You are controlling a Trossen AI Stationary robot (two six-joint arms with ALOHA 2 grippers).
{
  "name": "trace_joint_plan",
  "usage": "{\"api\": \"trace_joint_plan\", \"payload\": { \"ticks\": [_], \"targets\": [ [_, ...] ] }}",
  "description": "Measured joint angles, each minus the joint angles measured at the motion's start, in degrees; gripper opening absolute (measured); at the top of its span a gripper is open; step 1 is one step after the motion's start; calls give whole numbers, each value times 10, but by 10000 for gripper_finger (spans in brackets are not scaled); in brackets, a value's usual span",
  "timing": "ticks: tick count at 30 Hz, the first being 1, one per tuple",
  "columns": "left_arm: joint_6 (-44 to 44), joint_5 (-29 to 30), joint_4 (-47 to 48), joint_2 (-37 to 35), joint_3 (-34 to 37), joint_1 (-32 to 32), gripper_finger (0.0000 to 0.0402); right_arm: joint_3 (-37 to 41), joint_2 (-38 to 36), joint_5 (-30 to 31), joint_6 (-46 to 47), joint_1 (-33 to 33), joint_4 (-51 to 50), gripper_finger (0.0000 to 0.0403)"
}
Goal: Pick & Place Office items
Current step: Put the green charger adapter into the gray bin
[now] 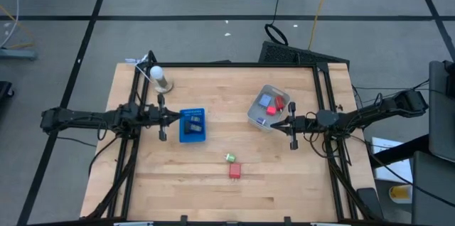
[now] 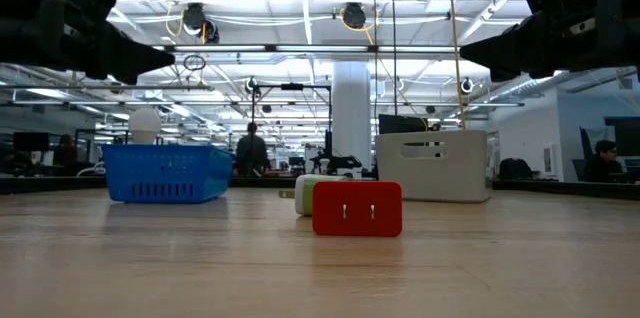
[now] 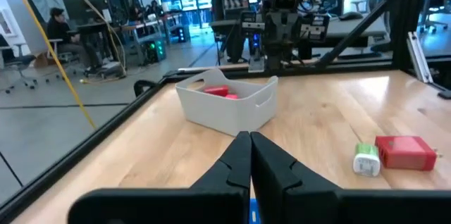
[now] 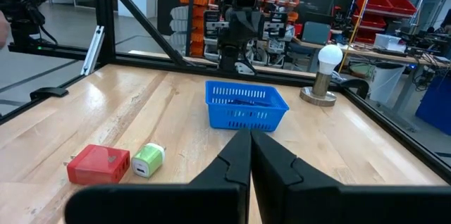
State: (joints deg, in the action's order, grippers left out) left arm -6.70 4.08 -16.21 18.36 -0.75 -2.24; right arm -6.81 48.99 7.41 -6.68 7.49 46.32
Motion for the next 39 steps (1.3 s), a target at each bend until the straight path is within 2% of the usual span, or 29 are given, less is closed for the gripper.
{"api": "trace_joint_plan", "payload": {
  "ticks": [6,10,12,15,17,23,27,33,36,39],
  "targets": [
    [8,5,15,0,-1,0,18,0,0,0,-4,0,-11,0],
    [14,15,15,0,-1,0,10,0,0,0,11,0,-1,0],
    [9,24,16,0,-1,0,4,-8,0,22,32,0,-12,0],
    [-1,52,16,0,-1,0,5,-56,4,63,38,0,-108,0],
    [5,64,16,0,-1,0,13,-94,16,61,29,0,-175,0],
    [17,65,47,0,-1,0,25,-186,84,56,18,1,-255,0],
    [28,65,73,0,-1,0,26,-222,138,16,12,1,-269,0],
    [30,65,71,0,-1,0,26,-302,228,14,48,-4,-346,0],
    [42,65,70,0,-1,0,26,-331,268,6,12,-2,-358,1],
    [57,65,71,0,-1,0,26,-338,294,-45,-52,11,-331,13]
  ]
}}
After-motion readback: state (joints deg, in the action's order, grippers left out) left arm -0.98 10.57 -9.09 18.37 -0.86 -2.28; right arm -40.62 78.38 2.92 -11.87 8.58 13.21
